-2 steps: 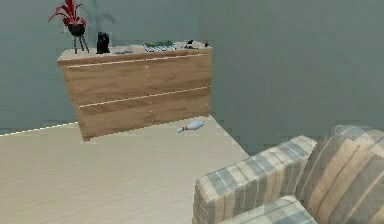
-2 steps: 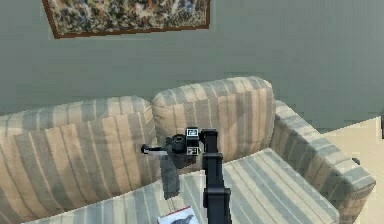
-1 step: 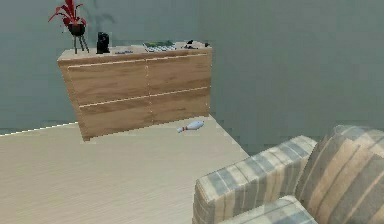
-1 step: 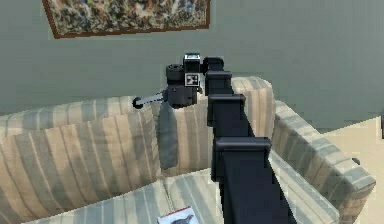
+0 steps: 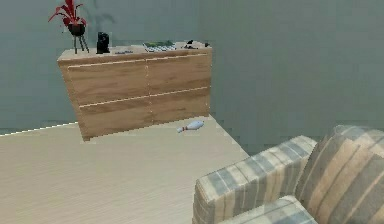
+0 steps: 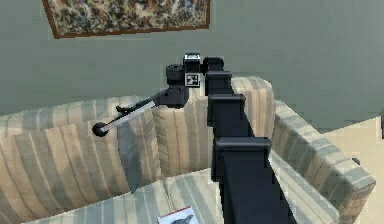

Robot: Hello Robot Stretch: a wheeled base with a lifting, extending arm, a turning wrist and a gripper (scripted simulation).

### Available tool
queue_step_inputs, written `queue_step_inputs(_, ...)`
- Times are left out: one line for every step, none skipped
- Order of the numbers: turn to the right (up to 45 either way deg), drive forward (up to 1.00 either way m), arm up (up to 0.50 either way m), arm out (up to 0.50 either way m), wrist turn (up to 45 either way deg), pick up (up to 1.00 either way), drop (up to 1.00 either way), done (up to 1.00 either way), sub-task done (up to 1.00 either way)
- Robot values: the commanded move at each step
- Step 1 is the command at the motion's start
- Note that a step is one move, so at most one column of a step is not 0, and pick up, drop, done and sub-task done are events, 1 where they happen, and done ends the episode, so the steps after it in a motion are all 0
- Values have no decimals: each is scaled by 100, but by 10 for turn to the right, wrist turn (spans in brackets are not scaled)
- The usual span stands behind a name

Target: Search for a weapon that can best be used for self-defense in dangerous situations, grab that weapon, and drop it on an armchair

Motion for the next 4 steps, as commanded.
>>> queue_step_inputs(0,0,0,0,-450,0,0,0,0)
queue_step_inputs(0,0,0,0,-90,0,0,0,0)
queue_step_inputs(0,0,0,-32,0,0,0,0,0)
queue_step_inputs(-450,0,0,0,0,0,0,0,0)
